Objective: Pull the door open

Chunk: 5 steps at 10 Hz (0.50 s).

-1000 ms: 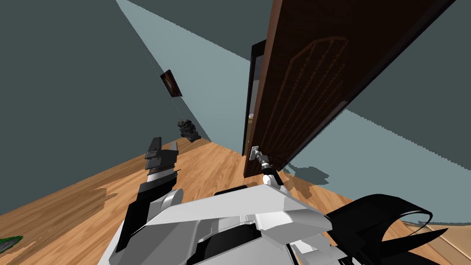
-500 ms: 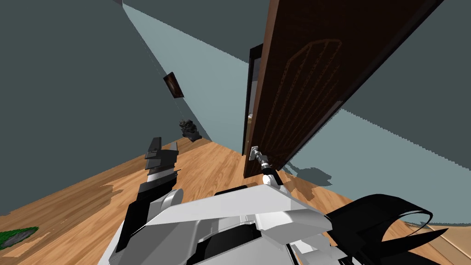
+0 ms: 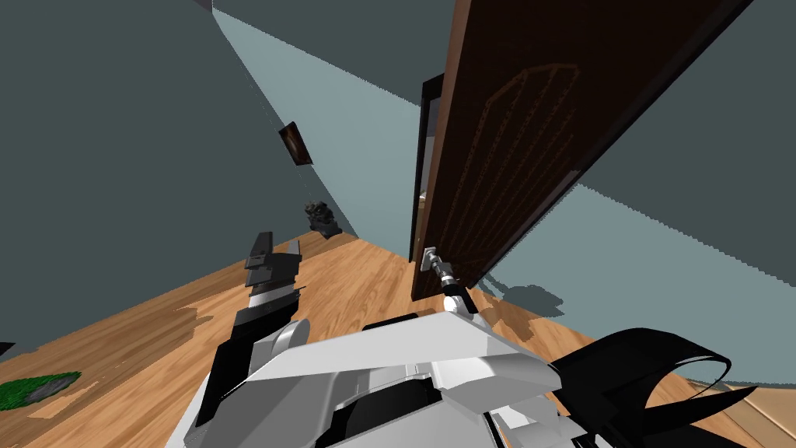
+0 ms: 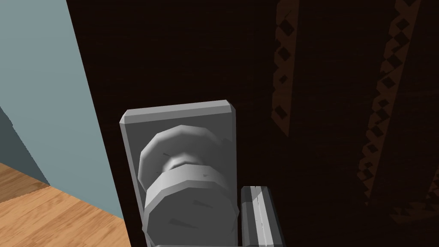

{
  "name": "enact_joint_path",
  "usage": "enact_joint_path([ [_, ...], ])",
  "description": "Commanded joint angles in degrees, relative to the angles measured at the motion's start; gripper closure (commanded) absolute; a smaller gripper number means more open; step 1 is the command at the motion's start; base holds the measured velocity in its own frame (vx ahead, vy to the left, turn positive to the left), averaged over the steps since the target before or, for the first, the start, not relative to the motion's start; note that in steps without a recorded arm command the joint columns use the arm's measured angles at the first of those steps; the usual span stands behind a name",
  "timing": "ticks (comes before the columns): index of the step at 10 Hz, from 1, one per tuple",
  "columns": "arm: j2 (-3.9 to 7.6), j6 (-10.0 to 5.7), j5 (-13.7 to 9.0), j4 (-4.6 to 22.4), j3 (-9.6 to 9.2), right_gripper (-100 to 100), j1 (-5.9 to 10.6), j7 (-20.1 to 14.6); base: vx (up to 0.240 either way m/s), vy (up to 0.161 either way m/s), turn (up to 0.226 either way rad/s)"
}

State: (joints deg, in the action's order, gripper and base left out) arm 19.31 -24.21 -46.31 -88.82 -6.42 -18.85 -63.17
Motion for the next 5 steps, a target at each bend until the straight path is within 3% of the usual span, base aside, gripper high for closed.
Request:
enact_joint_path([
  [1, -0.51, 0.89, 0.24, -0.84, -1.67, -100, -0.16, 0.00, -0.052, -0.016, 0.047],
  [5, -0.51, 0.89, 0.24, -0.84, -1.67, -100, -0.16, 0.00, -0.018, -0.001, -0.005],
])
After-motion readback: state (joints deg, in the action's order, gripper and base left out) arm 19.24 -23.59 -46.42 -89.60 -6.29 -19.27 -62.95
